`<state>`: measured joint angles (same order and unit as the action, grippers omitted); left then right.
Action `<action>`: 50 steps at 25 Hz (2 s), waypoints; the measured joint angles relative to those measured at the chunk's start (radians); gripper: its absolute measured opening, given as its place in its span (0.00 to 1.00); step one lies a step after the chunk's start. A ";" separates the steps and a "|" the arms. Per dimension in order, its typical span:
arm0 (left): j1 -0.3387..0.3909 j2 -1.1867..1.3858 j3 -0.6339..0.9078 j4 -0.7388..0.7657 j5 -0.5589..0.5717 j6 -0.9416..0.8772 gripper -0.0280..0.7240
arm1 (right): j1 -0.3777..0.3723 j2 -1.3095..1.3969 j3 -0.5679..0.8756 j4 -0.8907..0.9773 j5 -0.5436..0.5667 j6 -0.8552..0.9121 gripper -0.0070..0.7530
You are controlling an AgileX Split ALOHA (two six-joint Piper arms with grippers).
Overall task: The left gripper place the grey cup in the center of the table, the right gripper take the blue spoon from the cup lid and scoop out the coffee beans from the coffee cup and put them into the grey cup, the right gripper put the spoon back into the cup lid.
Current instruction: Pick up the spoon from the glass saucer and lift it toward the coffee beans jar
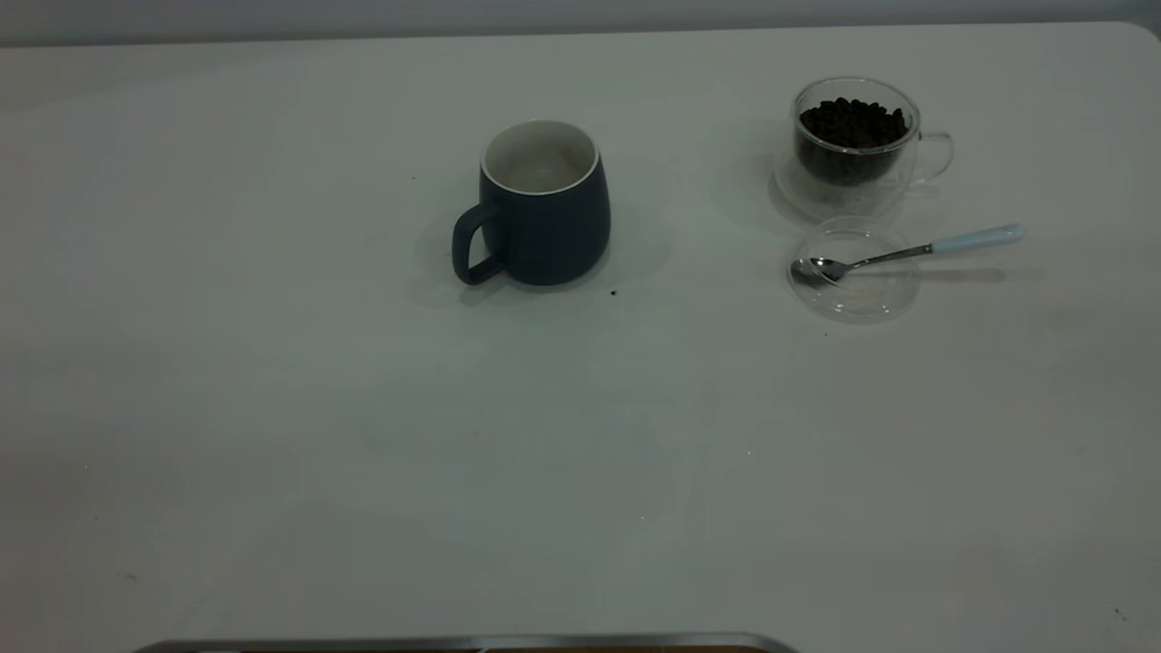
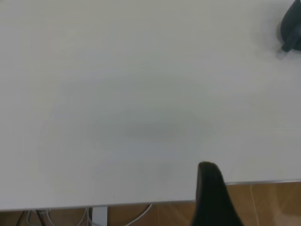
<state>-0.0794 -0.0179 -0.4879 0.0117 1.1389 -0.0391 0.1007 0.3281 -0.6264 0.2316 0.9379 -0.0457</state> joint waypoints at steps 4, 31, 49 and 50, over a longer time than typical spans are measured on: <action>0.000 0.000 0.000 0.000 0.000 0.000 0.72 | 0.000 0.304 -0.066 0.044 -0.132 0.000 0.89; 0.000 0.000 0.000 0.000 -0.002 -0.001 0.72 | -0.248 1.719 -0.502 0.632 -0.194 -0.701 0.90; 0.000 0.000 0.000 0.000 -0.002 0.000 0.72 | -0.300 2.040 -0.672 0.643 -0.211 -0.815 0.88; 0.000 0.000 0.000 0.000 -0.002 0.000 0.72 | -0.300 2.046 -0.681 0.643 -0.207 -0.825 0.88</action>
<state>-0.0794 -0.0179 -0.4879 0.0117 1.1370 -0.0390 -0.1991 2.3745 -1.3069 0.8743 0.7306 -0.8708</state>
